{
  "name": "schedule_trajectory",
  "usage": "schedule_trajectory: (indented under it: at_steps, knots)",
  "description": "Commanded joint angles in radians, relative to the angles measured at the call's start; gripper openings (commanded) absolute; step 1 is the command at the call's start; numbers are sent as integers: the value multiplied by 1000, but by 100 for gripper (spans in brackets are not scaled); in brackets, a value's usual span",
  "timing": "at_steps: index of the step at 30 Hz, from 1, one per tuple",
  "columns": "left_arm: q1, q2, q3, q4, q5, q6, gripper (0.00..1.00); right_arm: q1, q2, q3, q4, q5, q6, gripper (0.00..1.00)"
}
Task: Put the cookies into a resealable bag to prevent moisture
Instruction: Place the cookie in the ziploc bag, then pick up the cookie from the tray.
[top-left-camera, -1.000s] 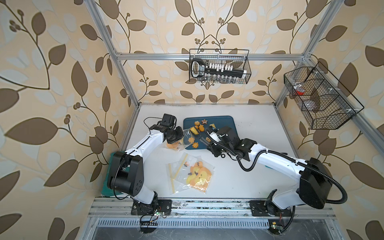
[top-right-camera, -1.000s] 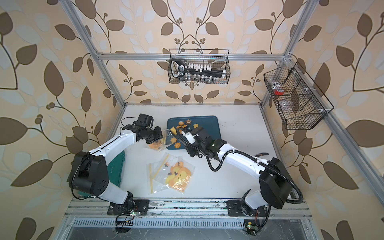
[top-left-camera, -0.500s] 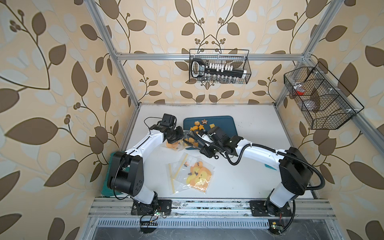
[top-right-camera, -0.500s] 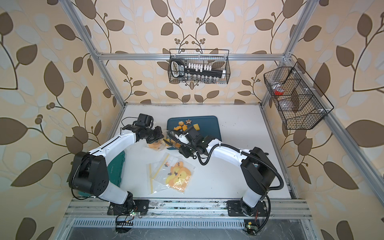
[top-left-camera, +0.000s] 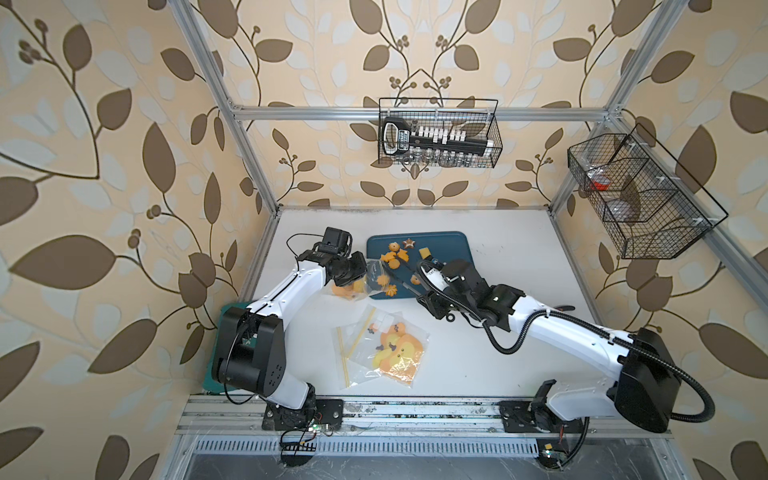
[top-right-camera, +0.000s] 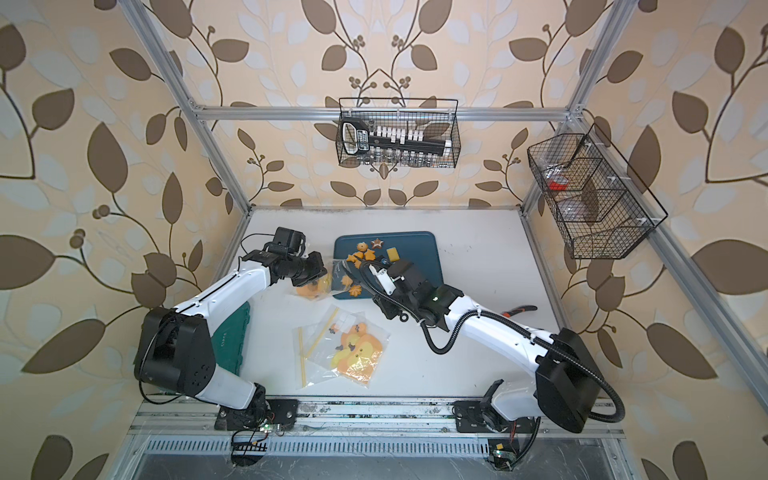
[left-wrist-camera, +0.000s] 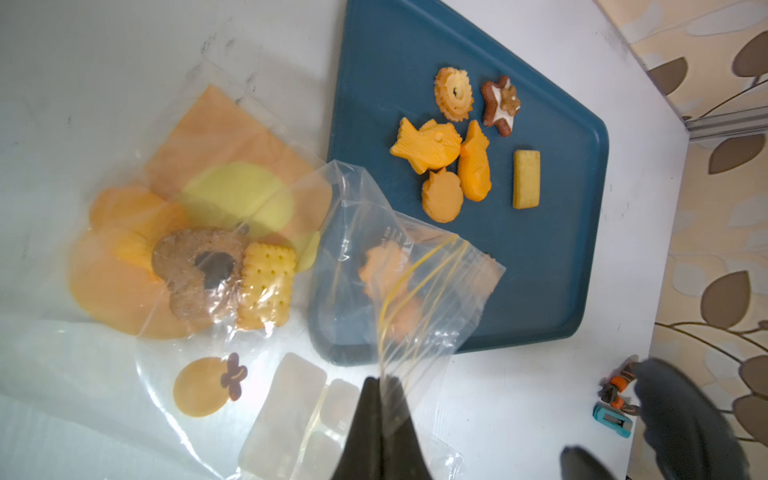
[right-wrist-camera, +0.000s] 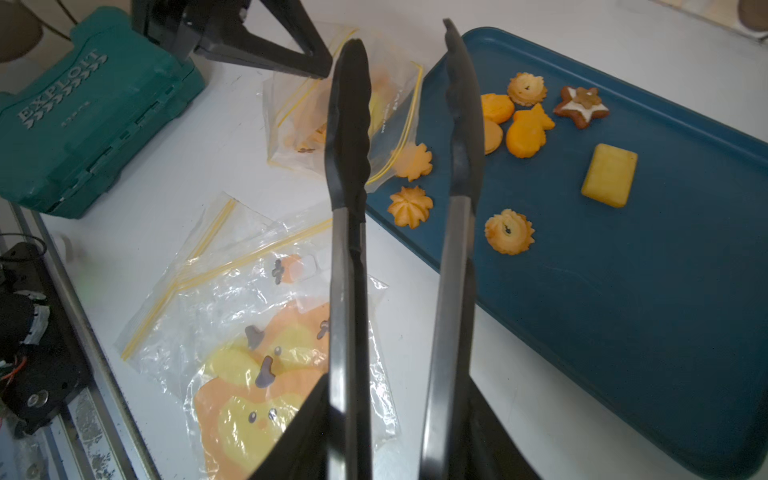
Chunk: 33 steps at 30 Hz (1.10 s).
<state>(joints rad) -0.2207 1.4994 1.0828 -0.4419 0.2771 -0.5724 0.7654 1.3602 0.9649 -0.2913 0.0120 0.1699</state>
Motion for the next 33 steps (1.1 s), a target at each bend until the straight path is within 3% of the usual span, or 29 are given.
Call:
schedule_trajectory:
  at_steps: [1,6,21,33]
  knots:
    - [9,-50,-15,35,2,7,0,-55,2,-39,-38,52,80,43]
    - [7,-37,-24,68,46,5,0,-117,81,-7,-135,23,85,45]
    - [4,-40,-26,74,53,9,0,-149,273,119,-159,-11,56,50]
    - [3,-38,-29,78,53,10,0,-149,293,107,-142,-71,48,50]
